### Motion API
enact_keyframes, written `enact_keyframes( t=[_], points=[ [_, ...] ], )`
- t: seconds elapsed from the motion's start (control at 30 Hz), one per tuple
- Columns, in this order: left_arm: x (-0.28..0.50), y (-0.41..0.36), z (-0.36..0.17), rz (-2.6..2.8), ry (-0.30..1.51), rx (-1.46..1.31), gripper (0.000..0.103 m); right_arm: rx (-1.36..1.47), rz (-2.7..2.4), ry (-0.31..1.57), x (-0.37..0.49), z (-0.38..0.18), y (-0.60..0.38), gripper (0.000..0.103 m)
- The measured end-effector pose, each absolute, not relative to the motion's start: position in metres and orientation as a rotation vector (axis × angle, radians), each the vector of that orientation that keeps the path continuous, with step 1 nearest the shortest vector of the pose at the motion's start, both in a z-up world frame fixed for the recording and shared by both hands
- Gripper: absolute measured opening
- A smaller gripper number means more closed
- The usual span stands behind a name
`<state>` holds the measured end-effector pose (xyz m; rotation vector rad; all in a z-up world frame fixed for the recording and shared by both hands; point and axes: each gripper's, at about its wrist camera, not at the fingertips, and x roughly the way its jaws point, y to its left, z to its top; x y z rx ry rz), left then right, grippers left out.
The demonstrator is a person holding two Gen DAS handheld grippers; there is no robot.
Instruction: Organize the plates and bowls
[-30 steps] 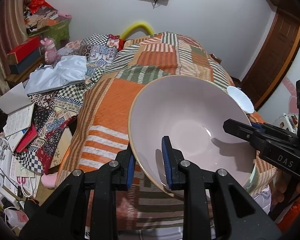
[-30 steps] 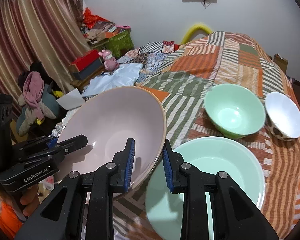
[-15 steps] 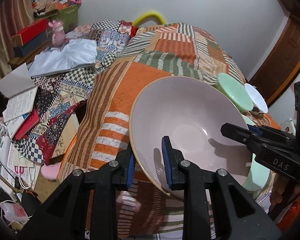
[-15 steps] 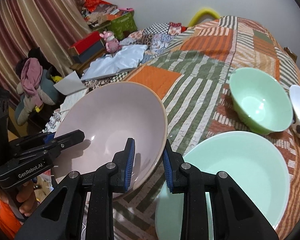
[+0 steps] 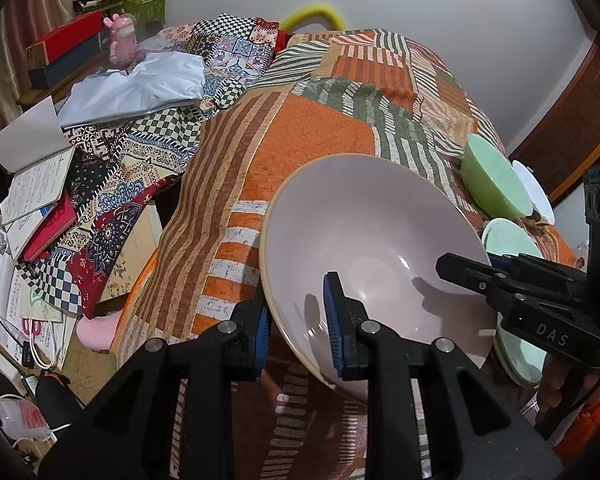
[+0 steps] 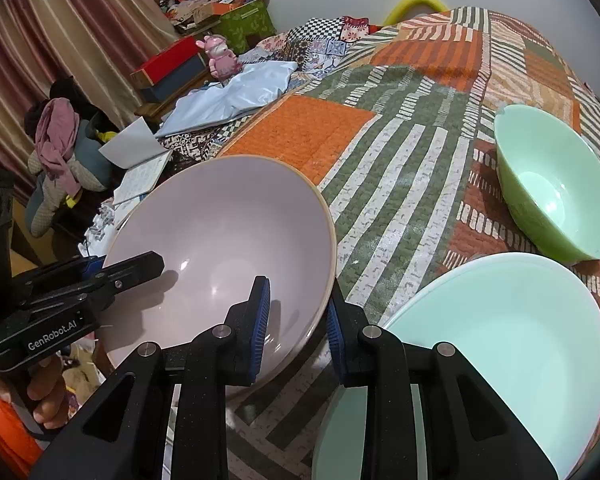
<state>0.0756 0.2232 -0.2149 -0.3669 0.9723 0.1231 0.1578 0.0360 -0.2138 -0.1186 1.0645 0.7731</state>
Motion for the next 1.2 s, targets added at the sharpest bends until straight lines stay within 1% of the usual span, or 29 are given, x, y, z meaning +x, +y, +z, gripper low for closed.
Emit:
enact_keyframes(
  t=[0.23, 0.5, 0.63, 0.67, 0.7, 0.77, 0.83, 0.9, 1.03, 1.1, 1.2],
  points=[
    [0.075, 0.223, -0.214, 0.126, 0.984, -0.366, 0.024, -0.122, 0.772, 1.056, 0.156, -0.21, 0.034, 0.025],
    [0.069, 0.221, -0.188, 0.175, 0.934, -0.315, 0.025, -0.097, 0.753, 0.993, 0.157, -0.188, 0.012, 0.026],
    [0.069, 0.213, -0.171, 0.172, 0.904, -0.288, 0.025, -0.076, 0.731, 0.953, 0.16, -0.176, -0.005, 0.029],
    [0.071, 0.209, -0.167, 0.171, 0.896, -0.275, 0.029, -0.069, 0.724, 0.941, 0.161, -0.172, -0.012, 0.029],
    [0.073, 0.204, -0.161, 0.166, 0.883, -0.257, 0.035, -0.065, 0.719, 0.935, 0.162, -0.17, -0.016, 0.029],
    [0.076, 0.195, -0.153, 0.157, 0.863, -0.234, 0.041, -0.056, 0.701, 0.915, 0.165, -0.165, -0.026, 0.029],
    [0.081, 0.185, -0.145, 0.144, 0.846, -0.208, 0.041, -0.048, 0.687, 0.903, 0.167, -0.161, -0.034, 0.029],
    [0.088, 0.175, -0.139, 0.128, 0.836, -0.193, 0.044, -0.038, 0.669, 0.892, 0.17, -0.159, -0.045, 0.03],
    [0.106, 0.155, -0.131, 0.098, 0.823, -0.174, 0.049, -0.019, 0.625, 0.875, 0.178, -0.157, -0.065, 0.037],
    [0.116, 0.145, -0.129, 0.084, 0.82, -0.168, 0.055, -0.014, 0.605, 0.866, 0.181, -0.156, -0.076, 0.038],
    [0.131, 0.132, -0.129, 0.063, 0.824, -0.159, 0.056, 0.0, 0.575, 0.863, 0.189, -0.157, -0.092, 0.038]
  ],
)
